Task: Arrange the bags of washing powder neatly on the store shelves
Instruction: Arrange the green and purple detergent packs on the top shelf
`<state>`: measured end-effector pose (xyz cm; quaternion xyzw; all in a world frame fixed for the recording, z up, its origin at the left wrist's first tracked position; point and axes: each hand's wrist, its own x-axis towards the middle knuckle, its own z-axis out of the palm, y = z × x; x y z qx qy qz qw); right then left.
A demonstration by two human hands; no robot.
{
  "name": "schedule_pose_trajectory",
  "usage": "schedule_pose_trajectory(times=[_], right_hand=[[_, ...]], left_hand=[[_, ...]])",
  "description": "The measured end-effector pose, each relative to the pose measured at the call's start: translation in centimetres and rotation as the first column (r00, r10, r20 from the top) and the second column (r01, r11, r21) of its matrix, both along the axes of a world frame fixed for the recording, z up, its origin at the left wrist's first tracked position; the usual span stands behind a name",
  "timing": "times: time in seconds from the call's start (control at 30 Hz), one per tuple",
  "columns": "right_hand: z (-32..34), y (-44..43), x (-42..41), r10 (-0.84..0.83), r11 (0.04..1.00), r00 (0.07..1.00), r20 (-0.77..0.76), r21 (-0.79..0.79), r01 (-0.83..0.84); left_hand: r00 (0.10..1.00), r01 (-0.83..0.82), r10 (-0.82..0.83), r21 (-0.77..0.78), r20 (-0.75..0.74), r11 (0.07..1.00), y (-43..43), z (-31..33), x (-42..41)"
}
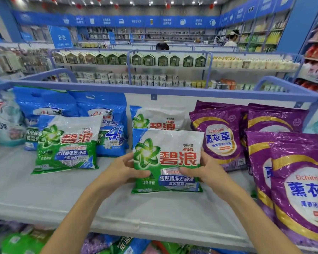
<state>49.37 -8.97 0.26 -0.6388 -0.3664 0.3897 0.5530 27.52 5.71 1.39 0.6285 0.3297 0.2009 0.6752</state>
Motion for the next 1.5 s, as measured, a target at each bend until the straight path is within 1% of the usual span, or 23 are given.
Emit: schedule_pose_trajectory(times=[0.07,0.2,0.27,0.37,0.43,0.5,0.63,0.77,0.87,0.93,1.0,1.07,1.13,1.17,1.2,1.23,1.27,1.3,1.33,1.37,1.4,1.43,1.5], right_hand=[[-0.2,1.0,0.2,-0.012,1.0,1.0,-0.01,0.004,0.012],[0.8,3.9,0.5,-0.037,0.996,0.999,-0.006,0.086,0.037],[1.4,6.2,0.6,-0.086,0.988,0.995,-0.057,0.121,0.092],[1.6,9.2,1.1,-0.158,0.98,0.981,-0.109,0.104,0.169],[1.3,10.2,1.5,-0.181,0.979,0.982,-0.062,0.087,0.186],[0.8,10.4,1.6,-0.188,0.979,0.982,-0.035,0.076,0.19],[0.3,10.5,1.0,-0.234,0.964,0.971,-0.05,0.117,0.238],[0.3,10.7,0.8,-0.334,0.924,0.93,-0.15,0.144,0.355],[0.7,10.5,1.2,-0.365,0.906,0.898,-0.248,0.13,0.404],[1.3,10.5,1.2,-0.382,0.891,0.877,-0.291,0.136,0.433],[1.5,10.7,0.8,-0.386,0.88,0.856,-0.344,0.143,0.454],[1.5,10.7,0.3,-0.405,0.87,0.848,-0.341,0.142,0.472],[1.7,10.2,-0.3,-0.446,0.862,0.86,-0.248,0.139,0.487],[2.1,9.7,-0.7,-0.475,0.861,0.87,-0.135,0.135,0.491],[2.6,9.1,-1.0,-0.496,0.862,0.868,0.03,0.136,0.488],[2.8,8.6,-1.4,-0.501,0.866,0.837,0.22,0.139,0.481],[2.9,8.1,-1.9,-0.494,0.865,0.771,0.402,0.138,0.482],[3.0,7.9,-2.8,-0.483,0.855,0.669,0.564,0.14,0.499],[2.9,8.0,-3.9,-0.476,0.836,0.553,0.684,0.156,0.527],[2.8,8.2,-5.4,-0.478,0.822,0.464,0.746,0.194,0.535],[2.9,8.6,-7.0,-0.485,0.826,0.43,0.761,0.239,0.51],[3.0,9.4,-8.5,-0.479,0.853,0.463,0.746,0.27,0.447],[3.2,11.5,-11.5,-0.359,0.933,0.651,0.669,0.229,0.278]], left_hand=[[0.999,-0.03,0.032,0.054,-0.043,0.998,0.6,0.0,-0.1],[0.978,-0.204,0.198,0.103,0.063,0.974,2.2,0.8,1.1],[0.949,-0.305,0.295,0.09,0.106,0.948,4.2,1.0,2.2],[0.897,-0.44,0.429,0.128,0.104,0.889,6.7,0.8,3.7],[0.897,-0.442,0.436,0.163,0.072,0.882,7.7,-0.2,4.2],[0.917,-0.398,0.394,0.156,0.056,0.904,7.9,-1.3,4.2],[0.932,-0.361,0.348,0.216,0.098,0.907,8.7,-2.4,4.0],[0.921,-0.389,0.367,0.35,0.131,0.852,8.8,-2.1,4.0],[0.886,-0.461,0.42,0.455,0.196,0.762,8.4,-1.3,4.3],[0.874,-0.485,0.436,0.43,0.214,0.761,8.5,-0.6,4.8],[0.877,-0.477,0.421,0.322,0.23,0.818,8.7,-0.3,5.2],[0.883,-0.463,0.413,0.271,0.223,0.844,8.7,-0.3,5.1],[0.881,-0.465,0.419,0.247,0.218,0.85,8.9,-0.4,4.8],[0.884,-0.462,0.421,0.236,0.205,0.855,9.0,-0.3,4.4],[0.891,-0.447,0.409,0.223,0.197,0.866,9.1,-0.1,3.9],[0.899,-0.429,0.391,0.218,0.196,0.877,9.3,0.1,3.3],[0.905,-0.417,0.378,0.228,0.196,0.88,9.6,0.2,2.5],[0.908,-0.414,0.374,0.26,0.19,0.872,9.7,0.3,1.4],[0.904,-0.426,0.386,0.307,0.185,0.851,9.9,0.5,0.1],[0.893,-0.451,0.413,0.372,0.181,0.812,10.1,0.8,-1.4],[0.876,-0.479,0.446,0.442,0.185,0.758,10.5,1.0,-3.1],[0.852,-0.511,0.487,0.511,0.193,0.691,10.9,1.1,-4.9],[0.777,-0.574,0.598,0.609,0.194,0.548,12.2,1.2,-8.7]])
